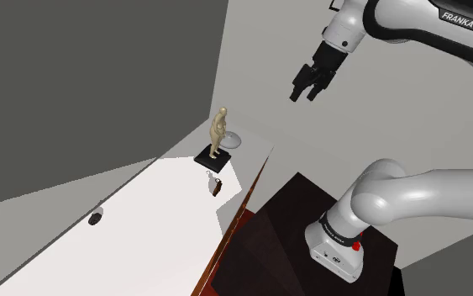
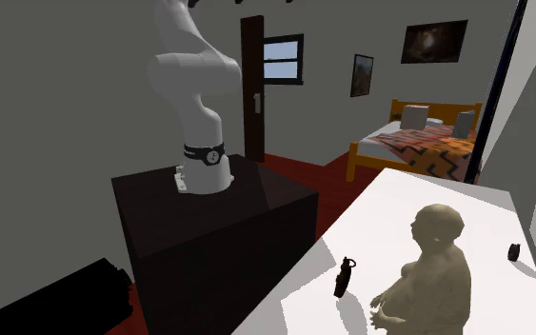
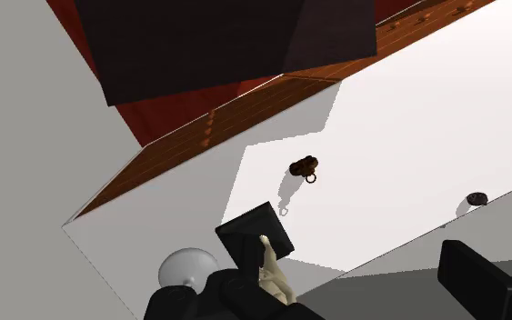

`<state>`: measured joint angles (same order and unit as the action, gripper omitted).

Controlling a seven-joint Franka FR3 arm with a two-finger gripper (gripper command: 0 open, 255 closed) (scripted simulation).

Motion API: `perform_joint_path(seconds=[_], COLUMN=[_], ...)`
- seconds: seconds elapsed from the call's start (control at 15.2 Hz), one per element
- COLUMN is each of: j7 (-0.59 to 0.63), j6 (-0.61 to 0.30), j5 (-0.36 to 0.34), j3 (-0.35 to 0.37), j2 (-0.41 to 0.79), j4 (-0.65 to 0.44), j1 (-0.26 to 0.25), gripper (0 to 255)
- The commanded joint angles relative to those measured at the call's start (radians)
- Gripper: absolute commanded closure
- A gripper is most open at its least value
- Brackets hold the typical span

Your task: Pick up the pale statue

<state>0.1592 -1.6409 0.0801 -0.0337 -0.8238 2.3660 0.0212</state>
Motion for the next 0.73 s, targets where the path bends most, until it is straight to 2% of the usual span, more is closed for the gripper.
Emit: perform_joint_path(seconds=[0.0, 0.66], j7=[0.000, 0.005], j6=[0.000, -0.274], j5=[0.000, 0.001], j3=[0.000, 0.003], j2=[0.000, 0.346], j4=[0.000, -0.062], j1=[0.000, 0.005], gripper=[0, 0])
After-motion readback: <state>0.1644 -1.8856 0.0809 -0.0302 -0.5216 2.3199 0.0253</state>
